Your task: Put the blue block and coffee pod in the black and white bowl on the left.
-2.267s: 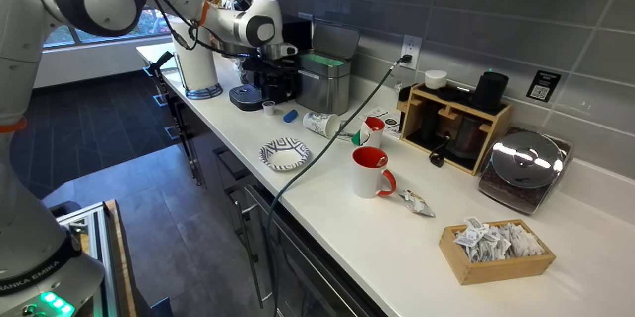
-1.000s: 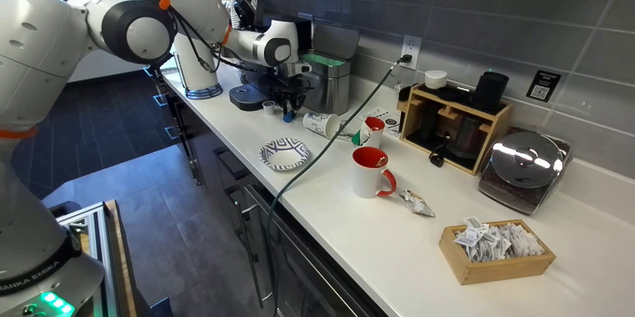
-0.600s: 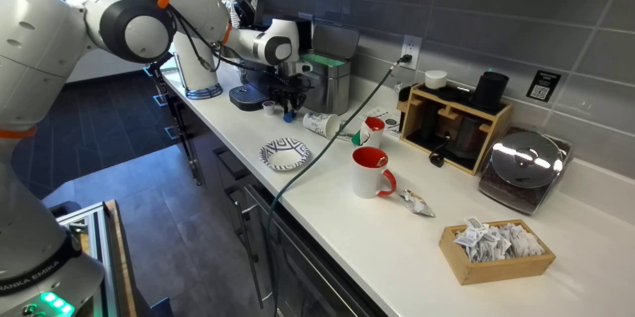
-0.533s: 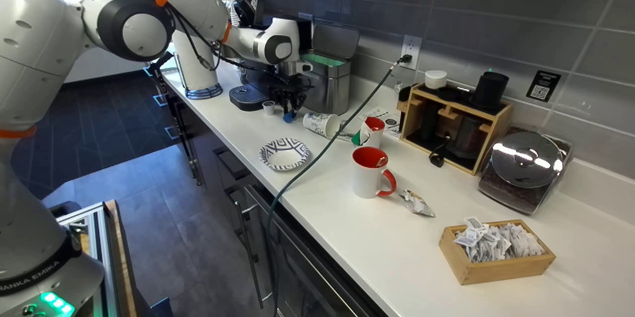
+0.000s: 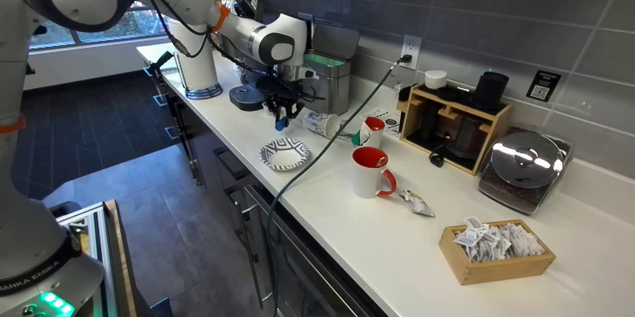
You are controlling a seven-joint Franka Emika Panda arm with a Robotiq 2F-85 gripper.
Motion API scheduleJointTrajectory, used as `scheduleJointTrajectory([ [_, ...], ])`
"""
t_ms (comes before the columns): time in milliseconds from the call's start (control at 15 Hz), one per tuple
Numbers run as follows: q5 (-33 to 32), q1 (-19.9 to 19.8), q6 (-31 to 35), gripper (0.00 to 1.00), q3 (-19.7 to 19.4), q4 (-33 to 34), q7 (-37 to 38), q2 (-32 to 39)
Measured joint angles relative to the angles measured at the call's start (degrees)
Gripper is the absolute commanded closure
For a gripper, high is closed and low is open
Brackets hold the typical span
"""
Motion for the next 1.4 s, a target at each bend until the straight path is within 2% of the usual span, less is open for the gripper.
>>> scheduleJointTrajectory([
  [200,5.9,-5.0,0.0,0.92,-0.2,-7.9,-5.7,-5.2],
  [333,12.2,-8.0,0.0,0.92,-0.4,-11.6,-10.4,-8.1],
  [467,18.7,-9.9,-0.1,0.92,-0.8,-14.0,-14.8,-10.3],
  [600,22.2,-10.4,-0.3,0.92,-1.7,-15.3,-16.8,-12.0],
  [733,22.0,-9.6,0.3,0.92,-3.1,-16.0,-14.7,-13.0],
  [867,19.8,-8.0,3.7,0.92,-4.6,-16.8,-8.9,-13.5],
  [1133,11.8,-4.8,7.8,0.92,-6.2,-17.9,3.7,-13.6],
  [1400,4.5,-3.2,7.6,0.92,-7.7,-19.1,14.1,-13.4],
])
